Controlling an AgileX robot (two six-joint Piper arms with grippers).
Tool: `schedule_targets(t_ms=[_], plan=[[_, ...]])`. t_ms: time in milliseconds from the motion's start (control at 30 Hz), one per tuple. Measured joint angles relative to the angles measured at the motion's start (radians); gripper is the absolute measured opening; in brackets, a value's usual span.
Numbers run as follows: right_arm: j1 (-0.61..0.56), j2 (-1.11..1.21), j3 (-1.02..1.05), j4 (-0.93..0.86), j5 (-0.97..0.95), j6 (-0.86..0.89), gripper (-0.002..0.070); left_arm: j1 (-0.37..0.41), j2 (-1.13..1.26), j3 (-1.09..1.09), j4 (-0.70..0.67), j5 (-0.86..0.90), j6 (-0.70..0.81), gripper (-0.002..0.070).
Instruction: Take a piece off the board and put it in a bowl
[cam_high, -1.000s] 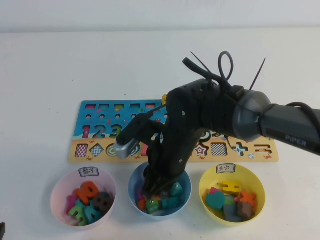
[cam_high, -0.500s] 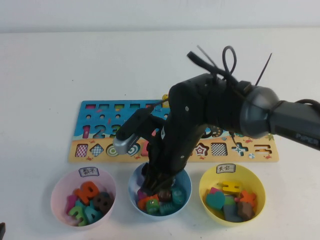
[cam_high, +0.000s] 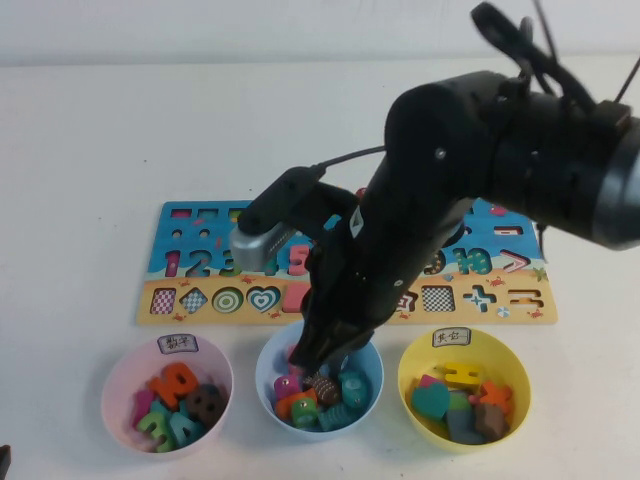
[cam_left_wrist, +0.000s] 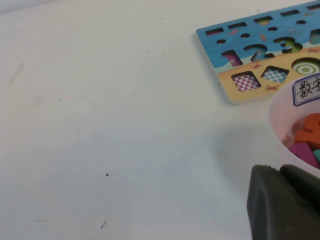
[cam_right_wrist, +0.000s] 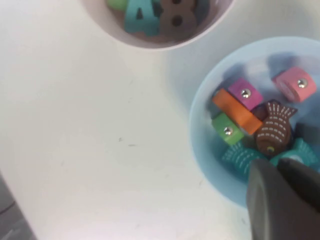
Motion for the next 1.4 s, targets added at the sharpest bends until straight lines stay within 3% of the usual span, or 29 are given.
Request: schedule_targets(t_ms=[267, 700, 900, 1100, 1400], plan=[[0.0, -0.164, 0.083, 0.0, 0.015, 0.036, -0.0013, 0.0, 0.0, 0.0, 0.0, 0.0, 0.0, -0.0001], [0.0, -0.605, 0.57, -0.017, -0.221, 0.105, -0.0015, 0.0, 0.0, 0.0, 0.0, 0.0, 0.0, -0.0001], [0.0, -0.649, 0.696, -0.036, -0.302, 0.105, -0.0015, 0.0, 0.0, 0.0, 0.0, 0.0, 0.0, -0.0001], [-0.003, -0.656, 0.815, -0.036, -0.501, 0.105, -0.0016, 0.0, 0.0, 0.0, 0.0, 0.0, 0.0, -0.0001], [-0.209, -0.839, 1.118, -0.036, -0.85, 0.106, -0.0016, 0.0, 0.0, 0.0, 0.0, 0.0, 0.0, -0.0001]])
